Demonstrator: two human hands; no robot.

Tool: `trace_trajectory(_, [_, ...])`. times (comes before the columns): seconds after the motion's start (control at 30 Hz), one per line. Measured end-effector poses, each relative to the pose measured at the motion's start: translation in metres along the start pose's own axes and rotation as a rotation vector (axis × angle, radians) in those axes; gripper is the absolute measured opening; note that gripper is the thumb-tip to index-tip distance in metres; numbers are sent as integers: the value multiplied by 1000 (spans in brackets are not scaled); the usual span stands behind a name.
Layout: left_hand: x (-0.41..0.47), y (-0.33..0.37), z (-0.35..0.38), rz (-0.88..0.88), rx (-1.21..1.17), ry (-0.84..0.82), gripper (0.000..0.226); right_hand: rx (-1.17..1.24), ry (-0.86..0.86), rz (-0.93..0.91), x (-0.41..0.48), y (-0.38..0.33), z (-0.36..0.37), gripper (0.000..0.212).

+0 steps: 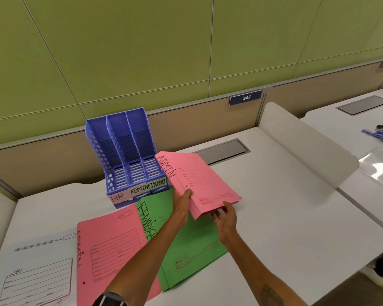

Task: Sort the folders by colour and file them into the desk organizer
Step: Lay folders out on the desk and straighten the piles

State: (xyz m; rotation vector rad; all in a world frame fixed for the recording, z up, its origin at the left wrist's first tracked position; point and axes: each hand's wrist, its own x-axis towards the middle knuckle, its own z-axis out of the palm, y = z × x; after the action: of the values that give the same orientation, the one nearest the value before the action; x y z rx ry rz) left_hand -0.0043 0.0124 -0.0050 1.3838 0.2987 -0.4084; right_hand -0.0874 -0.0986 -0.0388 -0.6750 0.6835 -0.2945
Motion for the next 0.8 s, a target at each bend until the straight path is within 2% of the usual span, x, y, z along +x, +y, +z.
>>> trace_trajectory(0.13, [-2,11,-16,33,-16,-34,42,-191,304,-55,19,-27,-10,39])
trace_trajectory(0.2, [-4,15,-27,45,-6,-60,37,-518,439,-112,29,-41,-13,43])
trace_trajectory(0.27, [-6,18,-39,69,30,-99,31,-859,417,-166,36,-51,-10,41])
trace_trajectory(0.33, [-9,20,-51,91,73,-137,31,-1043,293,-163,38,-58,1,39])
trace_trajectory(0.5, [-20,22,-74,117,150,-183,33,-1035,23,-159,37,-56,33,42])
trace_trajectory(0.8, [-42,35,-148,148,104,-133,55,-884,-42,-258,14,-5,88,36])
